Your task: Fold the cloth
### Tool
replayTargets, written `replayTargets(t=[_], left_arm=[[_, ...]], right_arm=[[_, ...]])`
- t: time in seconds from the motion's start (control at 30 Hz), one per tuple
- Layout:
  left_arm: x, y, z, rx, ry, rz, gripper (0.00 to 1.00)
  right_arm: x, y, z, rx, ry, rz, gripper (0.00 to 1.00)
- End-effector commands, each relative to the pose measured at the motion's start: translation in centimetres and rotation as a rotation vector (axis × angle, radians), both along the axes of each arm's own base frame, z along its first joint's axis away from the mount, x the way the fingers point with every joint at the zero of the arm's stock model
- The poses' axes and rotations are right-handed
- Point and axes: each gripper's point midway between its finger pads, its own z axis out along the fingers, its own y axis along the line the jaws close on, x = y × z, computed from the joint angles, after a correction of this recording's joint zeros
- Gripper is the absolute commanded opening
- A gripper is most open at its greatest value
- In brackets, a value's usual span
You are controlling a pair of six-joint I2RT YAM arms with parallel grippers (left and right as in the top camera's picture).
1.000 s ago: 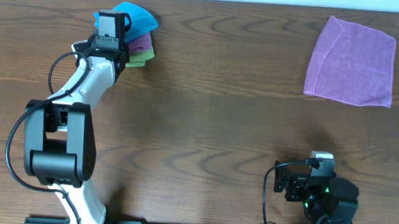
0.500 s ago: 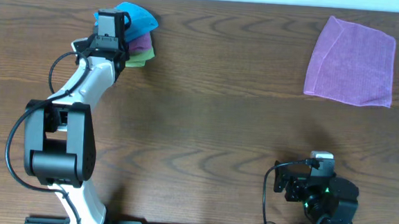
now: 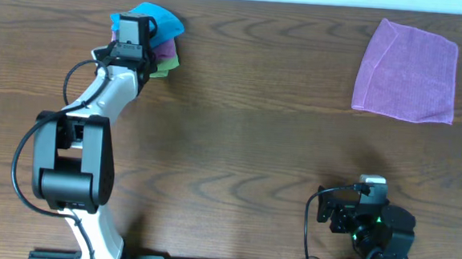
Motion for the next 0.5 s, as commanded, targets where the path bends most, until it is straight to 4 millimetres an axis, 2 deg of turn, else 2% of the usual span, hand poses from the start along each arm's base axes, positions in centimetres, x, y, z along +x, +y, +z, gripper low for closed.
replayTargets(t=[0.0,0.07,0.23,0.3,0.43,0.47], left_arm=[[0.2,-1.0,-0.2,-0.001,0.004,-0.014,0.69],[0.2,-0.9,-0.4,0.005,0.007,-0.009,0.61],[0.6,-0.1,-1.7,0.006,0.01,0.006,0.59],[0.6,0.2,-2.4,0.011,0.02,0.015,0.49],[0.5,0.8,-3.3,0.021,0.037,0.03,0.34],[0.6,0.9,-3.4,0.021,0.035,0.033,0.26]], right_arm=[[0.0,-0.2,0.0,0.007,-0.004,-0.014,0.99],[0.0,-0.2,0.0,0.007,-0.004,-0.014,0.99],[0.0,-0.2,0.0,0.007,-0.004,-0.014,0.99],[0.0,-0.2,0.0,0.007,-0.004,-0.014,0.99],[0.0,-0.2,0.0,0.007,-0.004,-0.014,0.99],[0.0,-0.2,0.0,0.007,-0.004,-0.014,0.99]])
